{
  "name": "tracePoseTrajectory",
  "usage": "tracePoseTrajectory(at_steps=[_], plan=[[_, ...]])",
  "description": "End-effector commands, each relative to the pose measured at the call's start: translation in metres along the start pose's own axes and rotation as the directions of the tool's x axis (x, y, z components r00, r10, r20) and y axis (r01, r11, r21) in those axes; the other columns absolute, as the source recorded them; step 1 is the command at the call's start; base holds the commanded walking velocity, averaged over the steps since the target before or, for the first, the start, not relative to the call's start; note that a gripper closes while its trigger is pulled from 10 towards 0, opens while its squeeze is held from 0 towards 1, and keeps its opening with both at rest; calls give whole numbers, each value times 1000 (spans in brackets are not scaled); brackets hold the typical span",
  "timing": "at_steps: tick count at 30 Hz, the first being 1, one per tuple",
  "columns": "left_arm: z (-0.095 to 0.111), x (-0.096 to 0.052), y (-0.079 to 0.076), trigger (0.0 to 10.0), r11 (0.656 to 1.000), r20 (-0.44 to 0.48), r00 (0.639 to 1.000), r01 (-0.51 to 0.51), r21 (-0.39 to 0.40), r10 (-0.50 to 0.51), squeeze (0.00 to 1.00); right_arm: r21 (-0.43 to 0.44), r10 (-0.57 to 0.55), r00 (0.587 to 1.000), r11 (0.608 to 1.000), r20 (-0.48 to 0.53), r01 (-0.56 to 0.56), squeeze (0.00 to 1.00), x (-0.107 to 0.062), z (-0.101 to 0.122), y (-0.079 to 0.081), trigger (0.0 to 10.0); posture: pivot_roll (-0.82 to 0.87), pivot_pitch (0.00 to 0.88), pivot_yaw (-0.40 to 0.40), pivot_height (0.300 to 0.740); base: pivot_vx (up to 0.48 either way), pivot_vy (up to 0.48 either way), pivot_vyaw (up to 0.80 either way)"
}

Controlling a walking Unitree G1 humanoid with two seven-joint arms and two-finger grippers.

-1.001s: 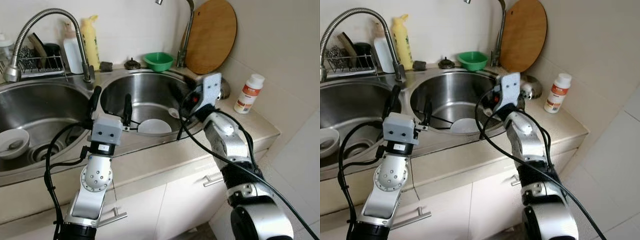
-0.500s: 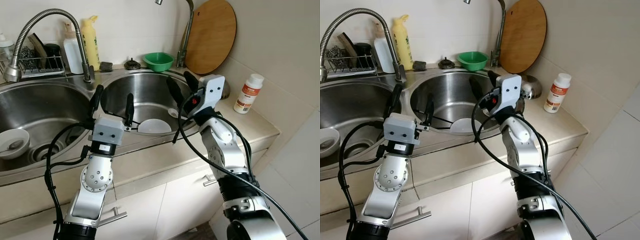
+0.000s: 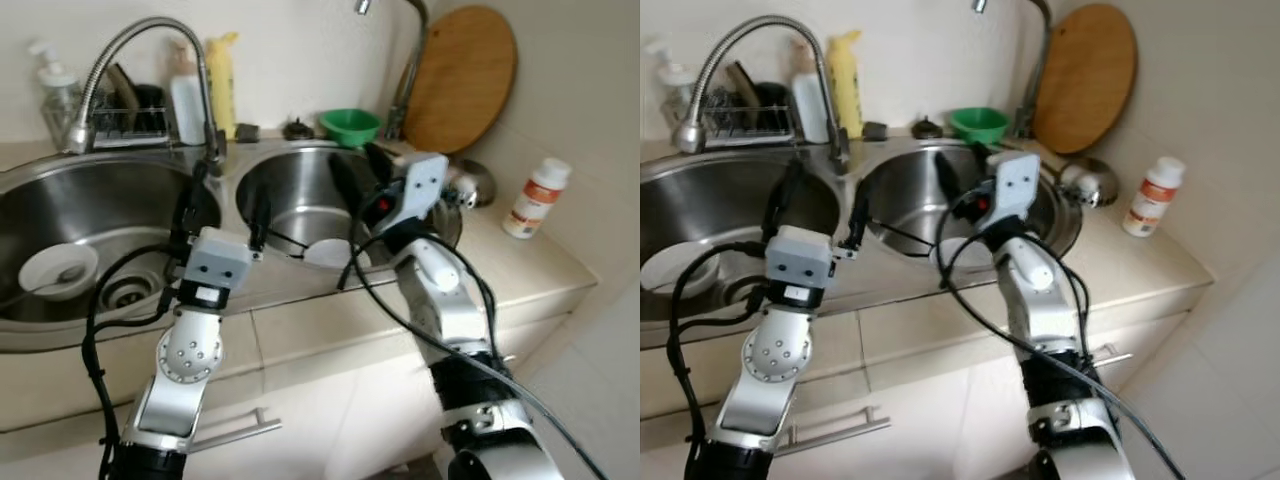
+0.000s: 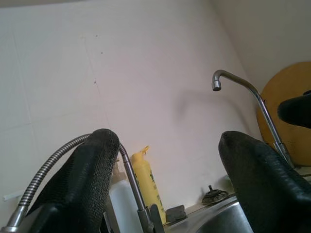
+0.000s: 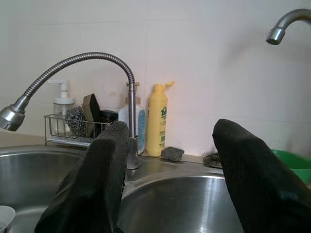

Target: Kitchen organization

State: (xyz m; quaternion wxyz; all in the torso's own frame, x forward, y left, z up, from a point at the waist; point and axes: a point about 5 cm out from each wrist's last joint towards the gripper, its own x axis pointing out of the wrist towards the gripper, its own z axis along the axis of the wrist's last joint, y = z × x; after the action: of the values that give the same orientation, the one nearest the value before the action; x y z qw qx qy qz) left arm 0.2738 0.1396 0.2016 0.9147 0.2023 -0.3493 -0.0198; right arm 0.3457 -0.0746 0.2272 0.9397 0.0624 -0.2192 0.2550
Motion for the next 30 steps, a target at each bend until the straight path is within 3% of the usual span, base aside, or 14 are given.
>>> tracePoseTrajectory(at_steps=[1,27,30], plan=[[7,2,-6,10000,1000,38,999,23,-1,-23,0,-24,-30,999,999,21,31,0,-4,6,-8,10000,69,0,-79,740,0,0,0],[6,1,-9,10000,1000,22,999,25,-11,-25,0,-34,-83,997,996,11,83,0,-8,5,-10,10000,63,0,-84,740,-28,0,0],[6,1,-9,10000,1000,24,999,22,-12,-22,0,-11,-123,991,992,-51,122,0,-7,-1,-12,10000,64,0,-85,740,0,0,-267]])
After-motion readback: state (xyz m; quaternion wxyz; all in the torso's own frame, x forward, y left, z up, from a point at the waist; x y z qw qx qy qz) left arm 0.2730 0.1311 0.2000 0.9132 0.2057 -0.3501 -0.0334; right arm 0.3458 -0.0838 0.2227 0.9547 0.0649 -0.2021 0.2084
